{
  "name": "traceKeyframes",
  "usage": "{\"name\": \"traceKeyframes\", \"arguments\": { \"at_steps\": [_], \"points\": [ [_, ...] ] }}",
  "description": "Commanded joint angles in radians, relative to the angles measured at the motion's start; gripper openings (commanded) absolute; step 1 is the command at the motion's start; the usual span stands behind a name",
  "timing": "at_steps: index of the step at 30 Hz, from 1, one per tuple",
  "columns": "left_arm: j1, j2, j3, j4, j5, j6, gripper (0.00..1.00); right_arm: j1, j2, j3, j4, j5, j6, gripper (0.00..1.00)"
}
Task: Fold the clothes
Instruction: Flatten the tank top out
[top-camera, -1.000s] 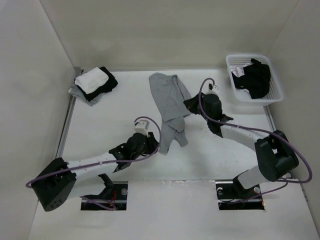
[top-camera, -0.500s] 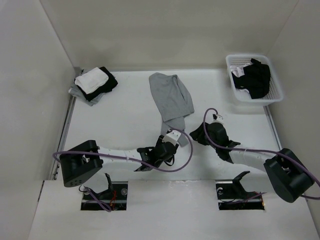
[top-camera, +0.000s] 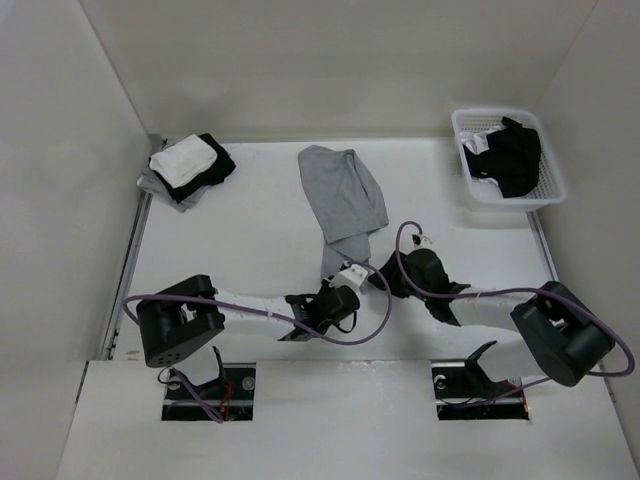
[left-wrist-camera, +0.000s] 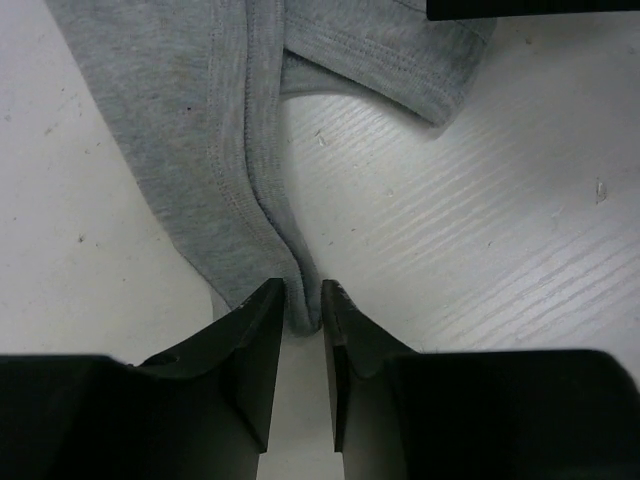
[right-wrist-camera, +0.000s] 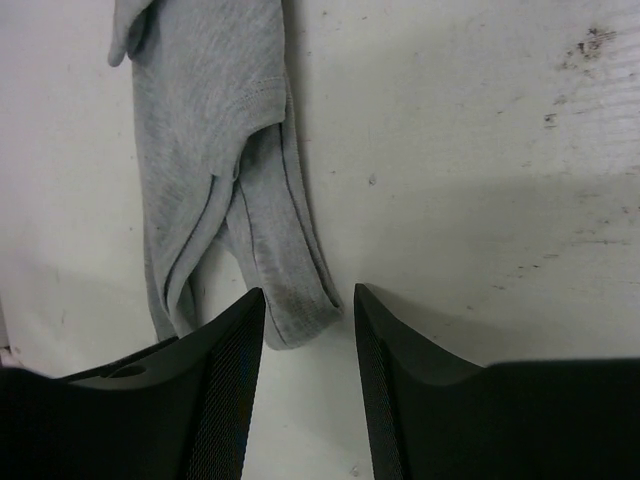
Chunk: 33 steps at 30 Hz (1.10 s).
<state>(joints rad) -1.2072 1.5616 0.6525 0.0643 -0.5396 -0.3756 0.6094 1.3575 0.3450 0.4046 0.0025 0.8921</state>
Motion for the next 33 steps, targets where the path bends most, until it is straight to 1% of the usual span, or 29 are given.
{"name": "traceKeyframes", "arguments": {
  "at_steps": [1, 3, 7, 8, 10, 11, 12, 13, 14, 15, 16, 18, 21, 22, 23, 24, 25, 26, 27, 28, 29, 30, 31, 33],
  "points": [
    [0.001, 0.003, 0.030, -0.011, -0.008, 0.004, 0.16, 0.005, 0.038, 0.003, 0.040, -0.024, 0.022, 0.45],
    [0.010, -0.014, 0.030, -0.011, -0.010, -0.006, 0.12, 0.019, 0.060, 0.006, 0.043, -0.045, 0.039, 0.43],
    [0.042, -0.092, 0.007, -0.001, 0.003, -0.037, 0.09, 0.023, 0.097, 0.008, 0.057, -0.062, 0.068, 0.38],
    [0.053, -0.115, -0.002, 0.002, 0.010, -0.048, 0.08, 0.023, 0.104, 0.008, 0.066, -0.062, 0.077, 0.35],
    [0.076, -0.153, -0.016, 0.005, 0.033, -0.063, 0.07, 0.023, 0.109, 0.002, 0.095, -0.061, 0.093, 0.25],
    [0.103, -0.191, -0.030, 0.012, 0.067, -0.080, 0.07, 0.023, 0.111, 0.000, 0.123, -0.061, 0.102, 0.15],
    [0.117, -0.215, -0.037, 0.017, 0.082, -0.091, 0.06, 0.023, 0.104, -0.001, 0.138, -0.059, 0.110, 0.10],
    [0.140, -0.256, -0.046, 0.022, 0.105, -0.106, 0.06, 0.023, 0.079, -0.006, 0.167, -0.053, 0.113, 0.05],
    [0.165, -0.300, -0.051, 0.022, 0.125, -0.121, 0.05, 0.026, 0.037, -0.003, 0.175, -0.052, 0.110, 0.03],
    [0.188, -0.354, -0.047, 0.016, 0.141, -0.135, 0.04, 0.036, -0.039, 0.009, 0.162, -0.047, 0.091, 0.02],
    [0.208, -0.415, -0.036, 0.011, 0.154, -0.144, 0.04, 0.039, -0.081, 0.017, 0.145, -0.045, 0.076, 0.01],
    [0.238, -0.527, 0.005, 0.000, 0.165, -0.149, 0.04, 0.045, -0.223, 0.069, 0.032, -0.033, 0.022, 0.01],
    [0.278, -0.652, 0.106, -0.043, 0.155, -0.151, 0.04, 0.065, -0.438, 0.216, -0.224, 0.039, -0.097, 0.01],
    [0.301, -0.704, 0.166, -0.056, 0.152, -0.151, 0.04, 0.086, -0.530, 0.330, -0.366, 0.104, -0.170, 0.01],
    [0.311, -0.733, 0.202, -0.057, 0.150, -0.151, 0.04, 0.091, -0.544, 0.359, -0.395, 0.119, -0.186, 0.01],
    [0.315, -0.753, 0.234, -0.055, 0.150, -0.149, 0.04, 0.104, -0.570, 0.421, -0.453, 0.146, -0.220, 0.01],
    [0.320, -0.780, 0.284, -0.049, 0.144, -0.145, 0.03, 0.140, -0.605, 0.566, -0.554, 0.204, -0.292, 0.01],
    [0.317, -0.799, 0.332, -0.043, 0.129, -0.137, 0.03, 0.154, -0.612, 0.615, -0.579, 0.224, -0.315, 0.01],
    [0.312, -0.816, 0.390, -0.028, 0.100, -0.123, 0.03, 0.198, -0.613, 0.738, -0.636, 0.276, -0.368, 0.01],
    [0.306, -0.822, 0.413, -0.018, 0.089, -0.114, 0.03, 0.215, -0.612, 0.779, -0.651, 0.290, -0.386, 0.00],
    [0.291, -0.831, 0.470, 0.008, 0.070, -0.089, 0.03, 0.252, -0.604, 0.857, -0.676, 0.324, -0.419, 0.00],
    [0.282, -0.833, 0.496, 0.021, 0.061, -0.076, 0.03, 0.308, -0.588, 0.965, -0.703, 0.371, -0.461, 0.00],
    [0.259, -0.834, 0.557, 0.054, 0.041, -0.034, 0.03, 0.369, -0.562, 1.073, -0.728, 0.417, -0.505, 0.00],
    [0.223, -0.825, 0.636, 0.094, 0.014, 0.029, 0.03, 0.478, -0.525, 1.223, -0.751, 0.476, -0.560, 0.00]
  ]
}}
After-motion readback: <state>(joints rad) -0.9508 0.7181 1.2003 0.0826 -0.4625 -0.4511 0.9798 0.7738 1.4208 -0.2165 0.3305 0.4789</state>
